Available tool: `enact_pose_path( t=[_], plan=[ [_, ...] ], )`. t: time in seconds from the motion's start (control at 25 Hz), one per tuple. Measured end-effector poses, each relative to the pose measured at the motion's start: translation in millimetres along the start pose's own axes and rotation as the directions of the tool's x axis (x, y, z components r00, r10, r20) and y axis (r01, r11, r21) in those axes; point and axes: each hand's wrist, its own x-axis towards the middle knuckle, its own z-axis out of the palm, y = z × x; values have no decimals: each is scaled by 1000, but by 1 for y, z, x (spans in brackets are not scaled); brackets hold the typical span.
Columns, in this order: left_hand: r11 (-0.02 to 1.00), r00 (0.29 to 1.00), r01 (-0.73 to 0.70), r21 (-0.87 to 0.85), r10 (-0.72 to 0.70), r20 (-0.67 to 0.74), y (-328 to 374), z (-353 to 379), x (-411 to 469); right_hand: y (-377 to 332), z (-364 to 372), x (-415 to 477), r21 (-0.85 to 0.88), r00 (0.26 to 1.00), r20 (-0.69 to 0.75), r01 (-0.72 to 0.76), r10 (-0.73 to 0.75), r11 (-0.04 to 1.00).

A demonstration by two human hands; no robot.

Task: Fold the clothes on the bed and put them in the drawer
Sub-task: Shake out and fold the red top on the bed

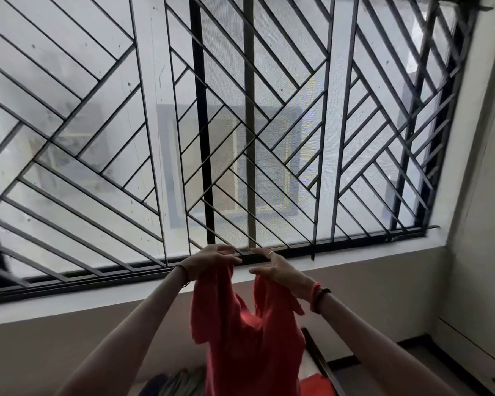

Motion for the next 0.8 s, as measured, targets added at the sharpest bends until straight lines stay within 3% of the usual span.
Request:
enact_pose_path(
  t=[0.12,0.28,0.44,0.6,0.8],
  plan=[
    [998,977,-57,-20,60,203,5,7,-3,0,12,6,-16,982,183,47,-43,999],
    [995,931,-88,36,70,359,7,4,-5,1,10,10,-49,986,164,20,-12,999],
    [953,955,-127,274,43,294,-8,-1,-3,4,-1,11,-149,992,129,15,4,989],
    [827,986,-133,545,53,161,-30,-2,0,2,-7,13,-217,998,37,64,-57,974],
    [760,1000,-18,650,24,-1,-62,-13,0,5,-19,16,-158,978,-170,95,-121,983]
  ],
)
